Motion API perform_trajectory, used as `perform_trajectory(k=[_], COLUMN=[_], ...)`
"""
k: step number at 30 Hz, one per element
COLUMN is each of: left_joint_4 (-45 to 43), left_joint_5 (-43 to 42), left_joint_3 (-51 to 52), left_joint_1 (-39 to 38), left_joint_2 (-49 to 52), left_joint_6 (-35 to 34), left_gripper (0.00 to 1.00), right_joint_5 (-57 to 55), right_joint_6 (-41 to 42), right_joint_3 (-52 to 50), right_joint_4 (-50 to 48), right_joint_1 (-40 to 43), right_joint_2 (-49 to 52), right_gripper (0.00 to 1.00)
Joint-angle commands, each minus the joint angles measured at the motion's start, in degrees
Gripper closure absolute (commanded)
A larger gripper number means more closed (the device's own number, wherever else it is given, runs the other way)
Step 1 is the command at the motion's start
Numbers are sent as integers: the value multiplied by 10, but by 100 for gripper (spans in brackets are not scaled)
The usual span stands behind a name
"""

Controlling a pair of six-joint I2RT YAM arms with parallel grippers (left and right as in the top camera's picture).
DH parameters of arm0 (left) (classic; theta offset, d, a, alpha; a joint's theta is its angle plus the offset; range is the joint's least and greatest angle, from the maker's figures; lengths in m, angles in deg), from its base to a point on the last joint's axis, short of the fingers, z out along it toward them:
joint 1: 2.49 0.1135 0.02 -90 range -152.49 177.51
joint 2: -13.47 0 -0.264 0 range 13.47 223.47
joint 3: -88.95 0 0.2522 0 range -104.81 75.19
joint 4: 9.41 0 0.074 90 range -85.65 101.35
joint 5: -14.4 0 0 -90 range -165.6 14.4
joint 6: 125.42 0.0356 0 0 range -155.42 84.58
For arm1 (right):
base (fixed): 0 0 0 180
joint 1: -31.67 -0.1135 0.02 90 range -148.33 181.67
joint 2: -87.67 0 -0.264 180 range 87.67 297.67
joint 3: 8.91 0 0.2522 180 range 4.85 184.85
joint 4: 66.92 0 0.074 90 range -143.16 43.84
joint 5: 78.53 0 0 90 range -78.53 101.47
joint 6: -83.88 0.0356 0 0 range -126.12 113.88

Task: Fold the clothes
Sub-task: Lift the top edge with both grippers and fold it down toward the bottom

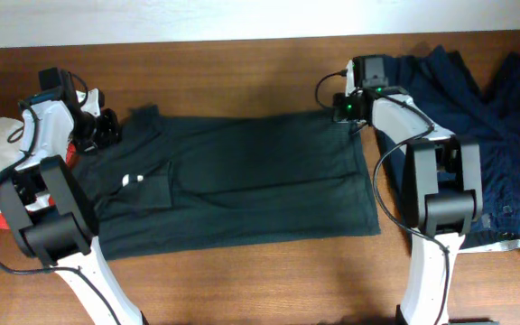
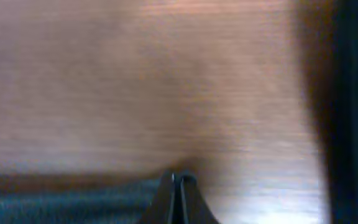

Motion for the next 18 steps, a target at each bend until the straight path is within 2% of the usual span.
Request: perform_trajectory(k=[1, 2, 4, 8, 12, 18], left_joint_4=[11, 28, 66, 153, 259, 317], left_joint_5=[-43, -41, -26, 20, 67, 79], left_joint_3=[-11, -11, -11, -11, -10, -10], left_joint_1=[3, 3, 3, 3, 3, 7], left_joint_2=[-71, -91, -119, -154, -157, -158], left_joint_6=[-5, -5, -5, -5, -5, -6], left_gripper=[100, 100, 100, 100, 100, 100], right_joint_5=[-14, -11, -10, 30, 66, 80], right_joint_6=[0, 0, 0, 0, 0, 0], right_joint_3=[89, 136, 186, 238, 255, 255], right_joint_4=[136, 226, 330, 457, 562, 631], right_joint_1=[17, 18, 17, 18, 18, 18], right_joint_2=[-30, -30, -30, -30, -32, -44], right_gripper=[96, 96, 96, 96, 96, 96])
